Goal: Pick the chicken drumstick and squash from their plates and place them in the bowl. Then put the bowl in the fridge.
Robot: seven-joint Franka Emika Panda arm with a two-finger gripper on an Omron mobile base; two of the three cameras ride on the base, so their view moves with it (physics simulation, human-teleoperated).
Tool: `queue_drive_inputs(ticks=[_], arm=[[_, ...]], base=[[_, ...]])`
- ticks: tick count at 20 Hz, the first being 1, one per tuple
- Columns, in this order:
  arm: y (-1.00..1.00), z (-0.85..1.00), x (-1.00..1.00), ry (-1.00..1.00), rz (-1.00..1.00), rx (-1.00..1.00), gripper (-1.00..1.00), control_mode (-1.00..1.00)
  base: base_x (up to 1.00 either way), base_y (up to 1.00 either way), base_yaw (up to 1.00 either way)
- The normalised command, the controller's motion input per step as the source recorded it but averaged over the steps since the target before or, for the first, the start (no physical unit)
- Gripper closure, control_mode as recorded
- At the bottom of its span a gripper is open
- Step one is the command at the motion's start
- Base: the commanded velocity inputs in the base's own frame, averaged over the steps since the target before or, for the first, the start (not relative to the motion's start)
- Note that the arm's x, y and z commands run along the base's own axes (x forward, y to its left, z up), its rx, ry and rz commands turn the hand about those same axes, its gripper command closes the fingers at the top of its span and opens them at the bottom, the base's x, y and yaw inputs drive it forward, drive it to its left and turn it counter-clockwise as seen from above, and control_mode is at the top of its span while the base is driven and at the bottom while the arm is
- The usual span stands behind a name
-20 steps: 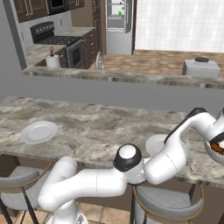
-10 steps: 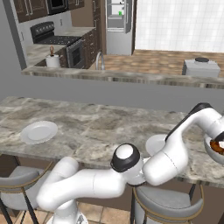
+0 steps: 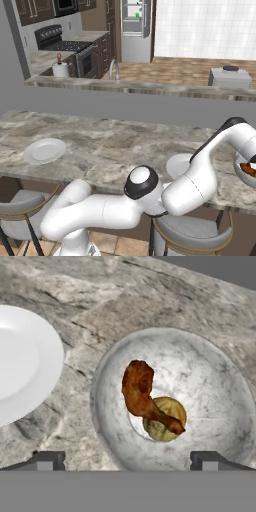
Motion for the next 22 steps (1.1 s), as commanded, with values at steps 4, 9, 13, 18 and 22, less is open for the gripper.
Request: queue_drive_inputs(ticks=[4,9,13,18,22], arm=[[0.12,0.00,-0.30,0.09,0.04,0.00,-1.00,-1.00],[0.23,0.00,-0.25,0.17,0.01,0.00,-1.00,-1.00],[0.20,-0.05,-0.14,0.15,0.00,0.02,-1.00,-1.00],[0.13,-0.07,-0.08,0.13,0.00,0.07,-1.00,-1.00],[0.10,0.00,-0.02,0.04,0.00,0.07,-1.00,-1.00]], base=[[0.00,0.00,0.00],[0.00,0.00,0.00],[0.00,0.00,0.00],[0.00,0.00,0.00],[0.00,0.00,0.00]])
